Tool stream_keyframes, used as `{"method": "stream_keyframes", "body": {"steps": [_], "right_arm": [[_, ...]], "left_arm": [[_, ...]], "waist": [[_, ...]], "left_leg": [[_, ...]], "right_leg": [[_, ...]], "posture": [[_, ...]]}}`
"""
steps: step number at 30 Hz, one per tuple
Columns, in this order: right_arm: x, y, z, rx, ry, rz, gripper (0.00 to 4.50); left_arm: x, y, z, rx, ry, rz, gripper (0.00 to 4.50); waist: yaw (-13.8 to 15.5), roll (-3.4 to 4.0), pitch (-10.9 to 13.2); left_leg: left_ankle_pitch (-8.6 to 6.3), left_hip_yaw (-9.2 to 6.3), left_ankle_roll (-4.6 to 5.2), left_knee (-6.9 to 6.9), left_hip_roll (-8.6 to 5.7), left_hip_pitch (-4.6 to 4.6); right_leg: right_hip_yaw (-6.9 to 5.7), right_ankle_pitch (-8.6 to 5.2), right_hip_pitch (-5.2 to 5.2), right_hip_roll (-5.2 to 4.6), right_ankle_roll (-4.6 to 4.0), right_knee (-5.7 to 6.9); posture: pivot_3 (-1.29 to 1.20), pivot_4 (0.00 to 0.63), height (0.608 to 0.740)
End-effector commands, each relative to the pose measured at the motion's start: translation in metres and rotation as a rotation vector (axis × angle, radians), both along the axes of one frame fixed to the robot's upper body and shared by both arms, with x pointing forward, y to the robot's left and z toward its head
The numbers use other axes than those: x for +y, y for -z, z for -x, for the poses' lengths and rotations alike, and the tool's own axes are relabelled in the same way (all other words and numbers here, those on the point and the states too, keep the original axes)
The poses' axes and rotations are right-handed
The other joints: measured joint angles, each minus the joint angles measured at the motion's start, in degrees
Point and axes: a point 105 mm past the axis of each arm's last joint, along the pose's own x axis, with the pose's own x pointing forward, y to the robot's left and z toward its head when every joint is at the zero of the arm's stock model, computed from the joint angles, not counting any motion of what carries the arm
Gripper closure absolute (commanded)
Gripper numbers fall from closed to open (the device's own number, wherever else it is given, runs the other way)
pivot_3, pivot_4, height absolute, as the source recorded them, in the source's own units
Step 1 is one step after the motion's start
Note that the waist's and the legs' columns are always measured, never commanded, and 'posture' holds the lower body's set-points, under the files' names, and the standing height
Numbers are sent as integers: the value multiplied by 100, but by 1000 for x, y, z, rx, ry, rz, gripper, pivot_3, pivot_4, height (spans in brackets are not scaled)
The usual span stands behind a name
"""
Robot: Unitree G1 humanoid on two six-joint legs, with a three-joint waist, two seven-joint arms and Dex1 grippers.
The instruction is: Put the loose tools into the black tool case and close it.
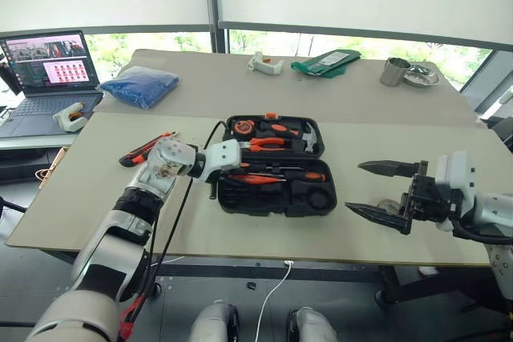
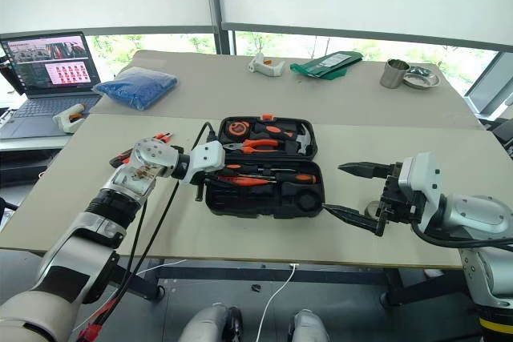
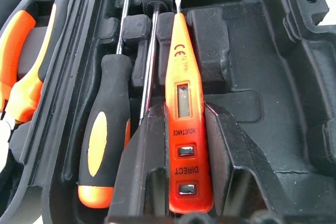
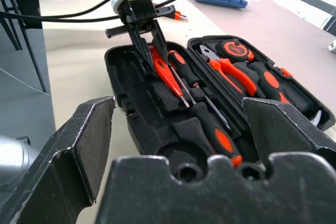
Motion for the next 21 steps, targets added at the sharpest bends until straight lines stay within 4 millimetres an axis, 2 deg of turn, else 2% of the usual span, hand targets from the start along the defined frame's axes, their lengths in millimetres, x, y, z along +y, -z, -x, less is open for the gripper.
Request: {"method": "stream_keyframes", "body": {"steps": [1,10,15,17,18,19,21], "right_arm": [[-1,-12,4,-47,13,4,0],[-2,-12,1,-38,12,4,0],[1,-9,0,-27,5,0,0],[1,-8,0,-23,3,-1,0],[1,-8,0,-21,3,-1,0],[0,-8,0,-17,3,-2,0],[0,-7,1,-6,4,-8,0]], "left_arm": [[10,10,1,2,17,-117,4018],[27,12,2,7,19,-215,4018],[18,16,8,66,29,-167,4018],[20,12,2,38,-7,-142,4018],[24,10,1,26,-10,-148,3012],[24,4,-1,1,-13,-115,2771],[23,-11,-3,-18,-5,-31,1931]], "waist": [[-6,0,0],[-68,1,-1],[-71,1,-1],[-71,1,-1],[-69,1,-1],[-70,1,-1],[-70,1,-1]], "left_leg": [[-4,0,-4,2,0,0],[-4,0,-2,4,1,0],[0,0,4,5,1,1],[0,0,4,5,1,0],[0,0,4,5,1,1],[0,0,4,5,1,0],[0,0,4,5,0,1]], "right_leg": [[0,-2,1,-2,10,-1],[1,-4,0,-2,24,6],[2,-4,0,-2,25,8],[2,-4,0,-2,25,9],[2,-4,-1,-2,25,9],[2,-5,-1,-2,25,9],[2,-4,-1,-2,25,9]], "posture": [[0,150,740],[0,150,740],[0,150,740],[0,150,740],[0,150,740],[0,150,740],[0,150,740]]}}
